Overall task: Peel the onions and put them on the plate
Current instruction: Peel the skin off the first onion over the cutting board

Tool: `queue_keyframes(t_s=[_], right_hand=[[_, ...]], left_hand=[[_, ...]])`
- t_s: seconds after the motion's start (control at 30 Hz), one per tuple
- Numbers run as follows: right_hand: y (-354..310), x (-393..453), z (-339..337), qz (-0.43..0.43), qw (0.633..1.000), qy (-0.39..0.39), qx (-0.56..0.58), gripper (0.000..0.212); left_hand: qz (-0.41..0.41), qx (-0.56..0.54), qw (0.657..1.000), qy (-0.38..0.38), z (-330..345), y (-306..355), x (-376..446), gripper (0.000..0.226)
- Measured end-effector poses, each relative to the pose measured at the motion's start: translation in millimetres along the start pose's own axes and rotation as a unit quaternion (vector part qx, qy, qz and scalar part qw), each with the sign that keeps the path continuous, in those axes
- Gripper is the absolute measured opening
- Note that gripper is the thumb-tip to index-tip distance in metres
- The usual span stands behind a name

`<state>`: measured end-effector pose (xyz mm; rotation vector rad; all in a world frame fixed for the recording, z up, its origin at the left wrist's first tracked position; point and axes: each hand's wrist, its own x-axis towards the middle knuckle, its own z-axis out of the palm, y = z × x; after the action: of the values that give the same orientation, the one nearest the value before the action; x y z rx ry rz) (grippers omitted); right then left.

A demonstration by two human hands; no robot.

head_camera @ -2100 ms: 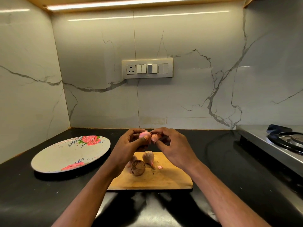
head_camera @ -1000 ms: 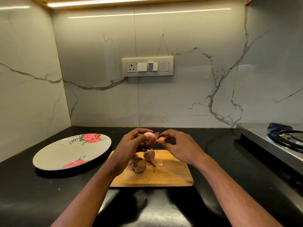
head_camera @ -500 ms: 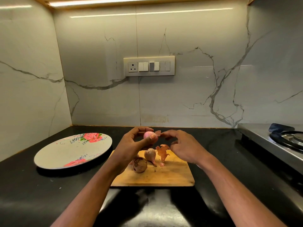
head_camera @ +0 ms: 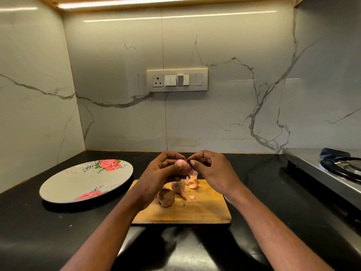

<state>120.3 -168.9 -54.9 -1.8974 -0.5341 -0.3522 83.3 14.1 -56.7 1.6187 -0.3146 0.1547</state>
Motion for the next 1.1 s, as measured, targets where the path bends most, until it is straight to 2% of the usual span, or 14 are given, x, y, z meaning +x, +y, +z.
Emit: queue_keyframes(t_s=[0.13, 0.33, 0.4, 0.47, 0.53, 0.67, 0.73, 0.87, 1.1], right_hand=[[2, -1, -2, -0.020, 0.992, 0.006, -0.128, 0.012], [6, -3, -3, 0.006, 0.977, -0.088, -0.193, 0.018], [1, -4, -4, 0.007, 0.986, -0.080, -0.147, 0.024], [-3, -3, -5, 0.030, 0.997, -0.057, -0.045, 0.030], [-6, -3, -4, 0.050, 0.997, -0.059, 0.030, 0.028], [-3, -4, 1, 0.046, 0.993, -0.067, 0.082, 0.015], [-2, -4, 1, 0.041, 0.994, -0.055, 0.085, 0.014], [1, -1, 2, 0.014, 0.999, -0.027, 0.024, 0.015], [3, -6, -2, -0.023, 0.984, -0.011, -0.178, 0.016]], left_hand=[[0.006, -0.007, 1.000, 0.019, -2, -2, 2, 0.022], [0.001, -0.018, 0.999, 0.028, -3, 0, 1, 0.024], [0.002, -0.008, 1.000, 0.024, -3, -1, 1, 0.023], [0.003, -0.007, 1.000, 0.024, -2, 0, 0, 0.023], [0.002, -0.012, 1.000, 0.019, -3, 1, 0, 0.023], [-0.005, -0.028, 1.000, 0.009, -3, 0, 1, 0.025], [0.002, -0.027, 1.000, 0.011, -2, 0, 1, 0.033], [0.022, 0.028, 0.999, 0.023, 0, 0, -1, 0.049], [0.019, 0.026, 0.999, 0.038, -2, 0, 1, 0.047]])
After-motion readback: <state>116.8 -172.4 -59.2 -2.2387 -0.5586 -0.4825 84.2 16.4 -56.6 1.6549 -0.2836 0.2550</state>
